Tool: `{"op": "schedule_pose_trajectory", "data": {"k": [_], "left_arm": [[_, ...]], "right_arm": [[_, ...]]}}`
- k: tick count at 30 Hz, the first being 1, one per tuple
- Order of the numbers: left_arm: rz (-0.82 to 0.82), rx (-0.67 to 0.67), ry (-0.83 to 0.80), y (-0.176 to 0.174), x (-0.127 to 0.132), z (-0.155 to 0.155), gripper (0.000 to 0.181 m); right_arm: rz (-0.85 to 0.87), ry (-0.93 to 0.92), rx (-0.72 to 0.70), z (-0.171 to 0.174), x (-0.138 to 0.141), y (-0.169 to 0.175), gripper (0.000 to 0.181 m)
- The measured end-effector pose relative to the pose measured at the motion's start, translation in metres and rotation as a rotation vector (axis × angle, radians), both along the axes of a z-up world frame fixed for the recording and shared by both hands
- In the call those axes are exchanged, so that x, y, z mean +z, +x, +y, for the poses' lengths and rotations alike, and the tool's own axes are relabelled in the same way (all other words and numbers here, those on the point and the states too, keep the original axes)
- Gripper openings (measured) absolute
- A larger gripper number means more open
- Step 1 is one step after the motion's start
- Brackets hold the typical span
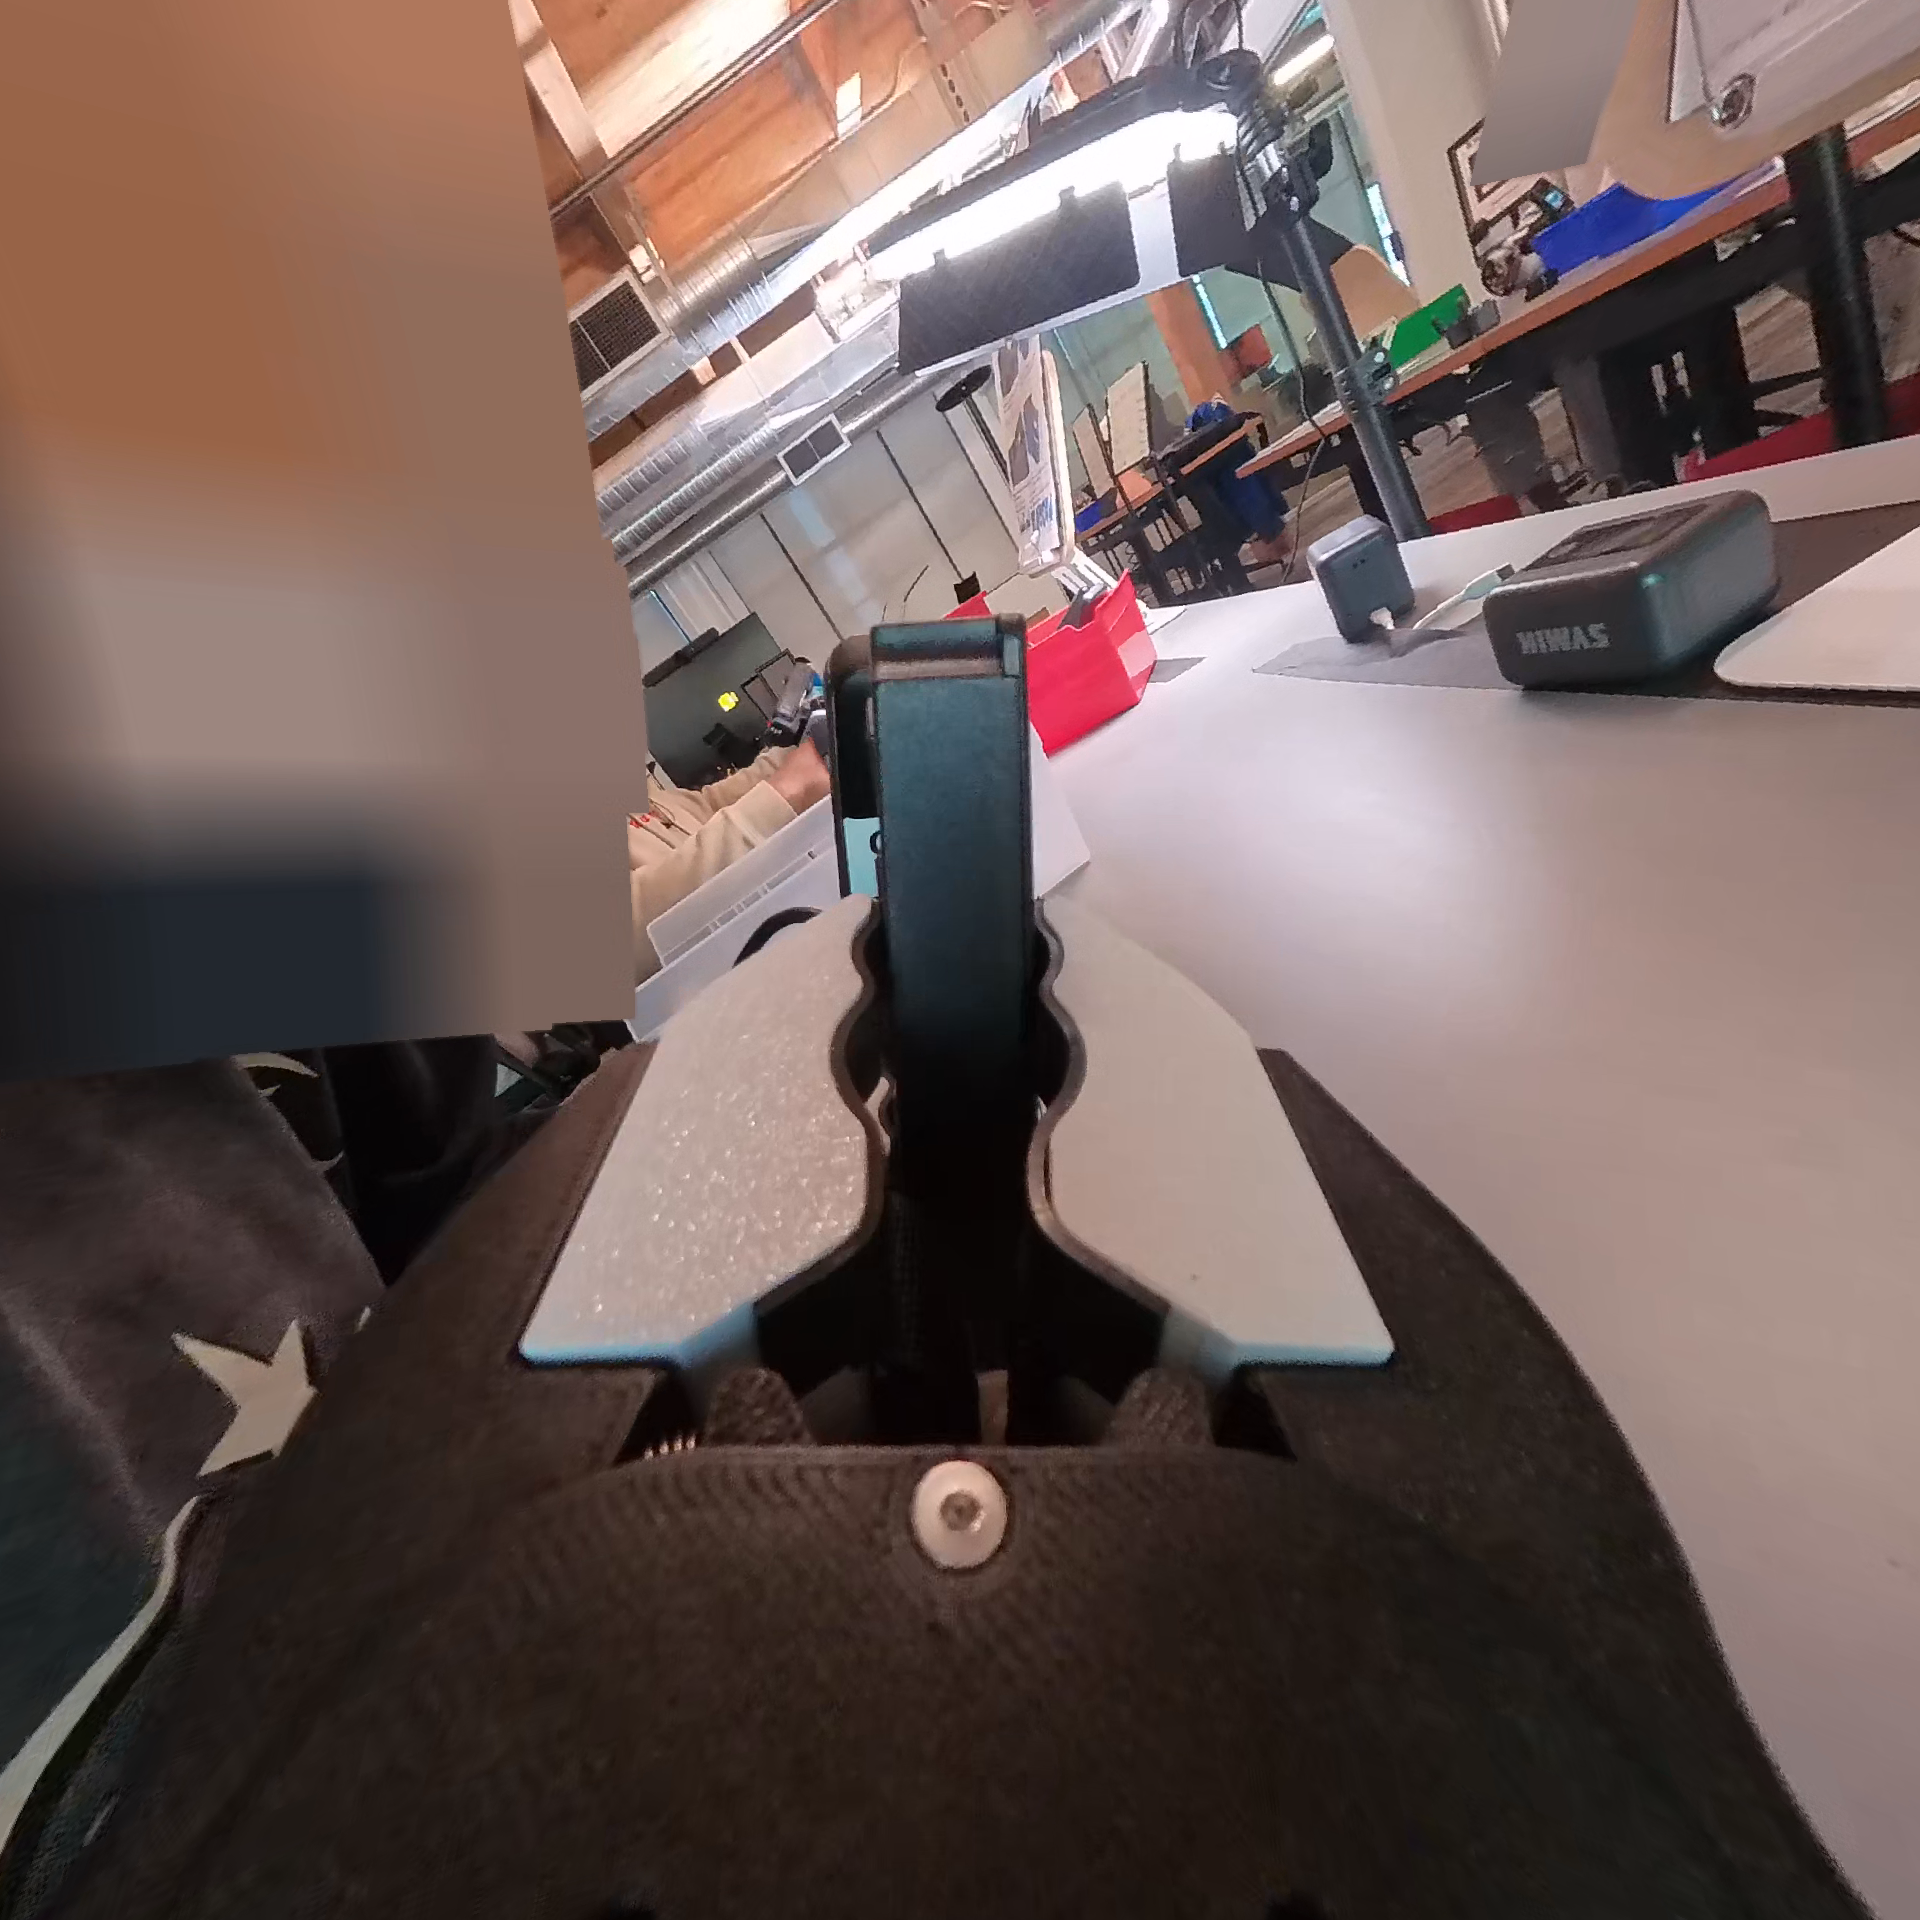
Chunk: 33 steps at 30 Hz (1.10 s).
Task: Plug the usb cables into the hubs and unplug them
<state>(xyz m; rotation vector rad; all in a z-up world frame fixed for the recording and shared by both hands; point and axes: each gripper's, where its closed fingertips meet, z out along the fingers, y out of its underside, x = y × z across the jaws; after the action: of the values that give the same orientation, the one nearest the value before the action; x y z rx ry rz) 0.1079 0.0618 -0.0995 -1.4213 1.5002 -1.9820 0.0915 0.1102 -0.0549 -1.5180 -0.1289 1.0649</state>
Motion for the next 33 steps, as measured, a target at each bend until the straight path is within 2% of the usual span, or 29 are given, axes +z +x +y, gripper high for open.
{"op": "schedule_pose_trajectory", "data": {"k": [8, 13, 19, 23, 30, 33], "left_arm": [[-0.040, -0.028, -0.082, 0.000, 0.015, -0.005, 0.028], [-0.045, -0.128, -0.089, -0.009, 0.026, -0.014, 0.025], [0.097, -0.301, -0.045, -0.031, 0.016, -0.026, 0.025], [0.179, -0.402, -0.073, -0.044, 0.008, -0.033, 0.025], [0.244, -0.394, -0.080, -0.051, 0.001, -0.028, 0.026], [0.256, -0.440, -0.047, -0.062, 0.005, -0.034, 0.025]], "right_arm": [[-0.053, 0.051, -0.046, -0.002, 0.014, -0.002, 0.025], [-0.018, 0.052, 0.000, -0.009, 0.024, -0.006, 0.026], [-0.180, 0.036, 0.094, -0.020, 0.012, -0.017, 0.037], [-0.151, 0.043, 0.118, -0.021, 0.014, -0.019, 0.035], [-0.132, -0.063, 0.122, -0.017, 0.006, -0.023, 0.028], [-0.145, -0.102, 0.130, -0.025, 0.009, -0.029, 0.028]]}}
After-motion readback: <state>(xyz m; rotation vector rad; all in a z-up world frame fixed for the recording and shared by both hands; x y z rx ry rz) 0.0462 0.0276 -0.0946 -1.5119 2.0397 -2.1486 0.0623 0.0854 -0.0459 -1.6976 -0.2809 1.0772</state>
